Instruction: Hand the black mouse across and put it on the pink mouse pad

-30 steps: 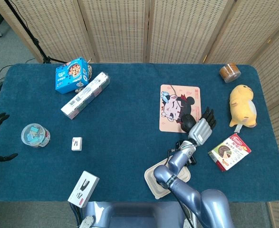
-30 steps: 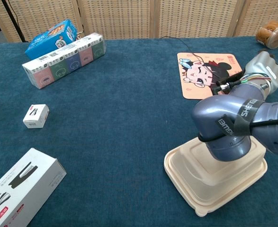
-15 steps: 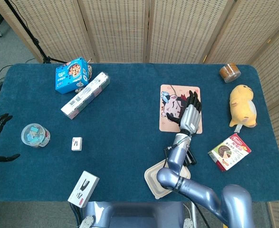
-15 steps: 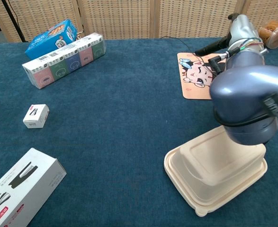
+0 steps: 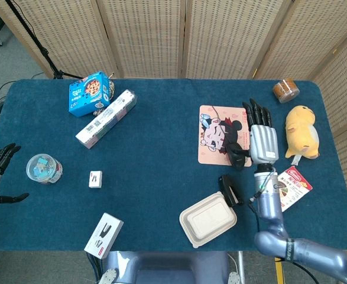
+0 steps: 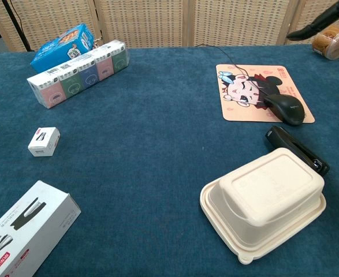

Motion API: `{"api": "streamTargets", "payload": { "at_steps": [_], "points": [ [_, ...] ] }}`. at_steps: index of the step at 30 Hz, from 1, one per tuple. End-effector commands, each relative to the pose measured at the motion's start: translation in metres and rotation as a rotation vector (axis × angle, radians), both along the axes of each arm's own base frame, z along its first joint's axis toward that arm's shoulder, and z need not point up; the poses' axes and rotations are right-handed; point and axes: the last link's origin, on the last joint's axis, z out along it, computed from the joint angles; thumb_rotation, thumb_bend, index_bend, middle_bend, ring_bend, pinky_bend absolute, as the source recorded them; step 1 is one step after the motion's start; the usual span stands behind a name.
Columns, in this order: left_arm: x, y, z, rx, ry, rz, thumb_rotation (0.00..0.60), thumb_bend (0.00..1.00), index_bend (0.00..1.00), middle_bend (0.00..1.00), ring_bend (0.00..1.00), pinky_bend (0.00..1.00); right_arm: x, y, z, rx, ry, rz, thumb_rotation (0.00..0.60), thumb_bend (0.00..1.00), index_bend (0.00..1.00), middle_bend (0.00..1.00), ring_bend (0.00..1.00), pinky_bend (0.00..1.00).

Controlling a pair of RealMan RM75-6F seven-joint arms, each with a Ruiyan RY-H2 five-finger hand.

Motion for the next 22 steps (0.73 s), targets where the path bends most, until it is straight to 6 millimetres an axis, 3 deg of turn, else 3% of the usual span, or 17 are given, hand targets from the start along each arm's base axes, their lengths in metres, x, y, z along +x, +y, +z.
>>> {"api": "streamTargets", "payload": {
  "at_steps": [1,7,14,22],
  "points": [
    [0.002,-0.002,-0.004,0.007,0.010,-0.004,0.600,0.06,0.00,0.00,0.00,0.00,-0.034,0.030,0.013,0.053,0.165,0.073,0.600,0.07,0.00,0.00,0.00,0.00],
    [0.006,-0.005,-0.011,0.034,0.037,-0.041,0.600,0.06,0.00,0.00,0.00,0.00,-0.078,0.059,0.036,0.022,0.288,0.087,0.600,0.07,0.00,0.00,0.00,0.00],
    [0.006,-0.015,-0.019,0.087,0.059,-0.044,0.600,0.06,0.00,0.00,0.00,0.00,-0.130,0.110,0.056,0.023,0.289,0.020,0.600,0.03,0.00,0.00,0.00,0.00],
    [-0.004,-0.024,-0.026,0.132,0.056,-0.020,0.600,0.06,0.00,0.00,0.00,0.00,-0.155,0.143,0.066,0.010,0.254,-0.078,0.600,0.00,0.00,0.00,0.00,0.00]
  ]
}}
